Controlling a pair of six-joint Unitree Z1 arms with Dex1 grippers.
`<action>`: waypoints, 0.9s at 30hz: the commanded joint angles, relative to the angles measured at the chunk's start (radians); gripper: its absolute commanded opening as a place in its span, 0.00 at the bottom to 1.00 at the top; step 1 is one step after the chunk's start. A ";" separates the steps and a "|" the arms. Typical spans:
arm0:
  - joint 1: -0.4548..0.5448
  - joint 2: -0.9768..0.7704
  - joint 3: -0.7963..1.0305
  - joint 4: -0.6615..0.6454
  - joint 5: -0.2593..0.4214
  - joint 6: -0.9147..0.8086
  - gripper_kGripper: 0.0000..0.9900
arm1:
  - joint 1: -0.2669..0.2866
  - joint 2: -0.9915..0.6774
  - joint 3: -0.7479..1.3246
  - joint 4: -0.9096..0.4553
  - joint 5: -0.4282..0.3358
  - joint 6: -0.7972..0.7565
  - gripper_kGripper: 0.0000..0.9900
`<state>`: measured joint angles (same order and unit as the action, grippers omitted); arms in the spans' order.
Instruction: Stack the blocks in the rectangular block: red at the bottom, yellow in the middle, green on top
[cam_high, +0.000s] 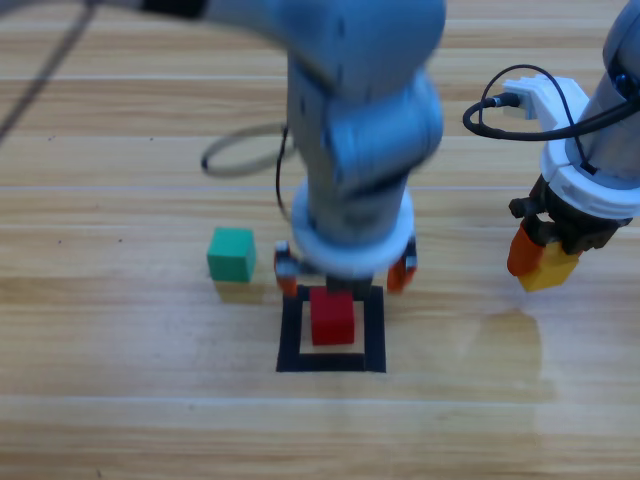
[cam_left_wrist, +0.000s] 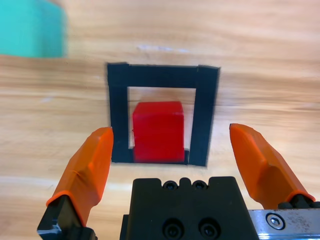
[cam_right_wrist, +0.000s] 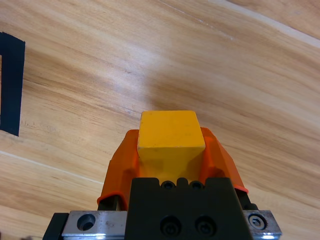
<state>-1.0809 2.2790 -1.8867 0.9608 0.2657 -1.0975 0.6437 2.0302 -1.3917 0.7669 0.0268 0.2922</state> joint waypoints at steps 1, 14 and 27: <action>-0.001 -0.044 -0.221 0.234 0.058 0.015 1.00 | -0.016 -0.096 0.034 0.002 -0.007 0.048 0.11; 0.220 -0.378 0.028 0.294 0.076 0.338 0.95 | 0.157 -0.062 -0.090 0.120 -0.016 0.160 0.11; 0.374 -0.671 0.224 0.231 -0.026 0.625 0.96 | 0.306 0.288 -0.629 0.431 -0.025 0.281 0.11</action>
<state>-0.7297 1.7210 -1.7939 1.2485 0.2652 -0.5075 0.8814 2.1561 -1.8907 1.1121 0.0201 0.5434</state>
